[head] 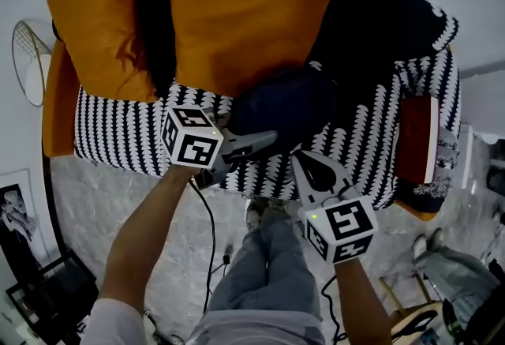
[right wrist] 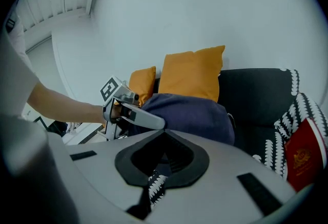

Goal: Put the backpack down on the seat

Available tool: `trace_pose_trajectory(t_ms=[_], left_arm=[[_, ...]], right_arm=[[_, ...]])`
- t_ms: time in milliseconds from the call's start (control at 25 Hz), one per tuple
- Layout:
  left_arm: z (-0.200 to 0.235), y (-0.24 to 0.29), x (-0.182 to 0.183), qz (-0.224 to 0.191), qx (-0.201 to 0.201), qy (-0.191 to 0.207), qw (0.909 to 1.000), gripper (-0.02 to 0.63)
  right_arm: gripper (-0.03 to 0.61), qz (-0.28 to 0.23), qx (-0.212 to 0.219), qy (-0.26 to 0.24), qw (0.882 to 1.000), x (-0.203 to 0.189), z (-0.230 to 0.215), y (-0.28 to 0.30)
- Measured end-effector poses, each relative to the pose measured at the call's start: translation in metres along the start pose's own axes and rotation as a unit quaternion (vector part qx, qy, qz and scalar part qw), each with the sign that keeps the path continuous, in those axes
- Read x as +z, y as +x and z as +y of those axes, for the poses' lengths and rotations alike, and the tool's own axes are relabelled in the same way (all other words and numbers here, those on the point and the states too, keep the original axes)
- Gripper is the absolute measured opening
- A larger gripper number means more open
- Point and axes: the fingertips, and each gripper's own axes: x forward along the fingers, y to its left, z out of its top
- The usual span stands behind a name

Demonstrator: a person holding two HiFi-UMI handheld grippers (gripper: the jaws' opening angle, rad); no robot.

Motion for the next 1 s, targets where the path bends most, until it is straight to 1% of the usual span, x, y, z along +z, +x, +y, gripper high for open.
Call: trace_pose_trajectory(t_ms=[160,400,640,920,1000], left_arm=[[0.012,-0.005,0.006,-0.003,0.004,0.004,1.0,0.048],[0.034,-0.015,0.016,-0.012,0.023,0.015,0.9996,0.048],[0.05,-0.023,0.015,-0.008,0.04,0.021,0.9989,0.049],[0.072,-0.034,0.01,-0.002,0.08,0.024,0.9965,0.08],[0.077,-0.038,0.011,-0.003,0.1,0.028,0.9946,0.102]], right_arm=[[0.002,0.01,0.012,-0.003,1.0,0.001,0.003,0.011],[0.002,0.022,0.023,-0.005,0.999,0.0,0.005,0.026],[0.002,0.033,0.031,-0.004,0.999,-0.005,0.01,0.037],[0.002,0.039,0.03,-0.005,0.999,-0.008,0.008,0.047],[0.002,0.039,0.031,-0.003,0.999,-0.007,0.008,0.049]])
